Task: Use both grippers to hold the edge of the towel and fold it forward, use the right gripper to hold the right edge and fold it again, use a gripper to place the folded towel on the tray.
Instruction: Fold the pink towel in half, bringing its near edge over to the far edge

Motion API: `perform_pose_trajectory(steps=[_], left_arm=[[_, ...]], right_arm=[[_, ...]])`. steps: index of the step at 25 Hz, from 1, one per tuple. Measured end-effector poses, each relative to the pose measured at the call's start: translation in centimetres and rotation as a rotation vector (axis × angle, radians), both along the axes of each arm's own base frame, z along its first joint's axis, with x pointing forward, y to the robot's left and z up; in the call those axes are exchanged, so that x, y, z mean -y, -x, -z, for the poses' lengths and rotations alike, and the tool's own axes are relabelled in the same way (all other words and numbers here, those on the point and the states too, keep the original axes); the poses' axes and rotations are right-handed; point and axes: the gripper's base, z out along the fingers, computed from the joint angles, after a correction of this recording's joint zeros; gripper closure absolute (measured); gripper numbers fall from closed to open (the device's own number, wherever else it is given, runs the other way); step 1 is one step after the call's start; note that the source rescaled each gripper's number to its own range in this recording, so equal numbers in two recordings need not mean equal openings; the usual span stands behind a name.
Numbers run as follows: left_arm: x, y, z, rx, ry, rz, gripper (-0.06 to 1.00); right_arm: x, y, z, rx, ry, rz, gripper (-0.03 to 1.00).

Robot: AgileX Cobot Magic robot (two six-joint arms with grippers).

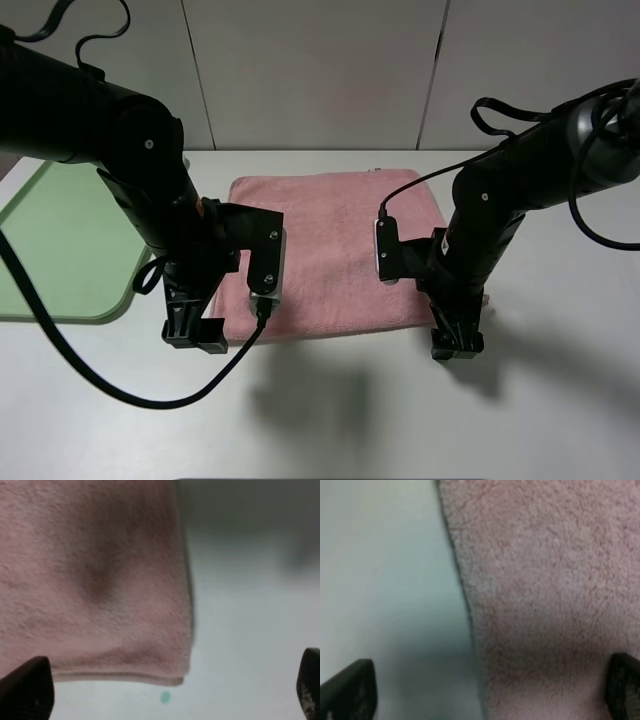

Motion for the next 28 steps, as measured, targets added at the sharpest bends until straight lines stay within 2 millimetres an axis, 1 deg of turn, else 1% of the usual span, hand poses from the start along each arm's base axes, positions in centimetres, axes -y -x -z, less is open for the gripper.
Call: perform_pose_trajectory(steps=[5, 8, 15, 18, 24, 28], left_arm=[[0.2, -0.3, -0.1, 0.031, 0.024, -0.001, -0.02], [0.3, -0.4, 0.3, 0.035, 0.027, 0.0, -0.02], [0.5, -0.6, 3.8, -0.047, -0.038, -0.001, -0.02], [0.6, -0.7, 4.9, -0.058, -0.049, 0.004, -0.02], [0.7, -1.0, 6.4, -0.06, -0.055, 0.031, -0.02], [0.8, -1.0, 6.8, -0.058, -0.054, 0.035, -0.01]], right_arm=[[0.0, 0.0, 0.0, 0.0, 0.0, 0.001, -0.03], [0.0, 0.0, 0.0, -0.002, -0.001, 0.002, -0.03], [-0.1, 0.0, 0.0, -0.005, -0.007, 0.011, -0.03], [-0.1, 0.0, 0.0, -0.005, -0.008, 0.013, -0.03], [-0.1, 0.0, 0.0, -0.005, -0.011, 0.016, -0.03], [-0.1, 0.0, 0.0, -0.006, -0.016, 0.023, -0.03]])
